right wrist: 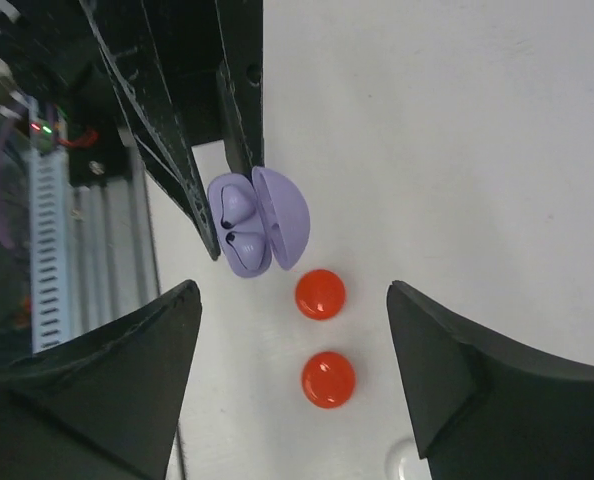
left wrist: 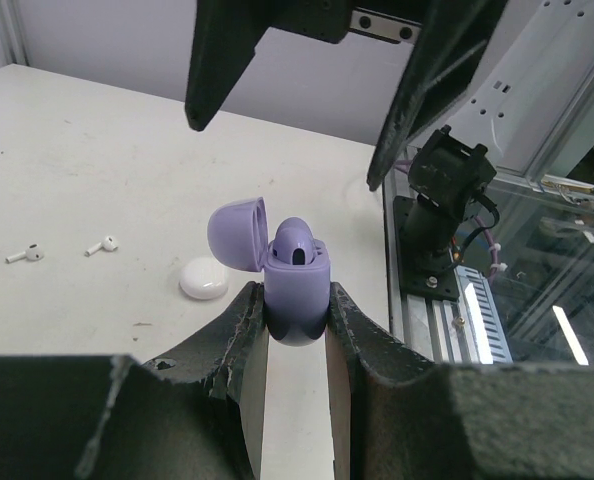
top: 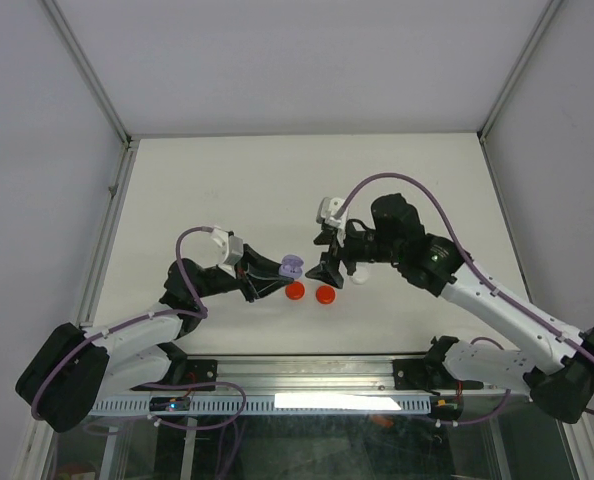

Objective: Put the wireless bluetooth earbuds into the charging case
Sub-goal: Close the charging case.

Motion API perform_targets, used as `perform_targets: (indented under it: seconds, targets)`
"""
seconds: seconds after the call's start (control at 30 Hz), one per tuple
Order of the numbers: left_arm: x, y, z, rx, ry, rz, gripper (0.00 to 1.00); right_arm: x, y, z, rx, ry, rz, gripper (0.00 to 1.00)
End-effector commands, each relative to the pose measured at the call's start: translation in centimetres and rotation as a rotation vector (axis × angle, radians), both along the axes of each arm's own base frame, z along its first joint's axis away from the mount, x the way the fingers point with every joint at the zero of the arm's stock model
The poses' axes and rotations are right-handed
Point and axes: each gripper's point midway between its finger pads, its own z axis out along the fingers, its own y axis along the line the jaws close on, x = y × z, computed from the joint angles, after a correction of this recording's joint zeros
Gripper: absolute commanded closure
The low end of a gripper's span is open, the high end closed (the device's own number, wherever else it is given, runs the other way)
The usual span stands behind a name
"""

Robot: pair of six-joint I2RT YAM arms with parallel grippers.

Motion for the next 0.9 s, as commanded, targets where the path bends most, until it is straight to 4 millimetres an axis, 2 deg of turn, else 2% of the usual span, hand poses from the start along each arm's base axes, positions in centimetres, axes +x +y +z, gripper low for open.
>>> perform_targets:
  seconds: [0.0,0.17,0.63,0.87]
  targets:
    - [-0.5,0.3,1.7,-0.042,-0.083,-0.015,1.0,-1.6,1.8,4.5,0.234,0.214,0.159,0.21]
    - [-0.6,0.2,2.1,-0.049,-0.088,-0.024,1.0,-0.7,2.4,4.2,0.281,0.317,0.19,0.18]
    - [-0.7,0.1,3.0,-0.082,-0.082,-0.035,1.0,-1.4,3.8,2.4,0.274,0.508,0.273,0.17]
    - [-0.4,0.1,2.9,-0.084,-0.069,-0.022,1.0,-2.3,3.6,2.7,0.271,0.534,0.325,0.19]
